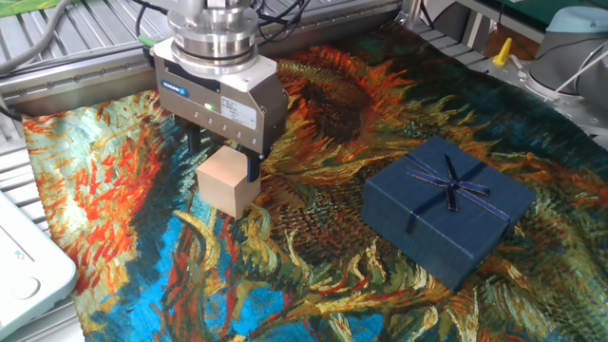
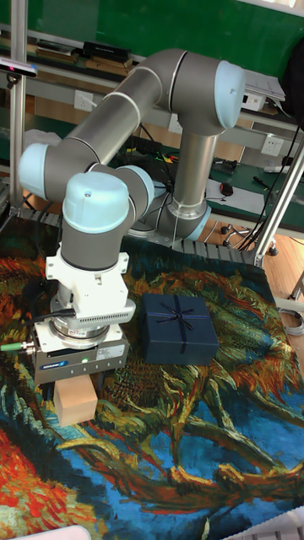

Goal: Pick up one small block

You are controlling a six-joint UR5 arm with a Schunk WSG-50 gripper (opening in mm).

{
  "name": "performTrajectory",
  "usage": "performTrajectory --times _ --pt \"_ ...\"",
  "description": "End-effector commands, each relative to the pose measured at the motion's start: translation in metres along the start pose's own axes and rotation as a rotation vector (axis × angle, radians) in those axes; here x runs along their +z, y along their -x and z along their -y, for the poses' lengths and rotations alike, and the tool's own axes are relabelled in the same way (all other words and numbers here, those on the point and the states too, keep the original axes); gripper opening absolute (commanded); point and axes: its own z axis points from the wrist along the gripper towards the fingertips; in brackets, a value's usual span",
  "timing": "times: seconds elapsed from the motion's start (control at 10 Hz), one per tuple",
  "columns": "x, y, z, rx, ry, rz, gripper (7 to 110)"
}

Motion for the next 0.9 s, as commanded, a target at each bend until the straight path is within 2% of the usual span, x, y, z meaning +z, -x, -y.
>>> performTrajectory --times 0.0,0.5,0.8 --pt "0.003 0.003 -0.002 0.006 0.014 0.010 88" --pt "0.024 0.007 -0.006 0.018 0.024 0.006 88" --pt "0.025 0.004 -0.008 0.009 0.034 0.001 88"
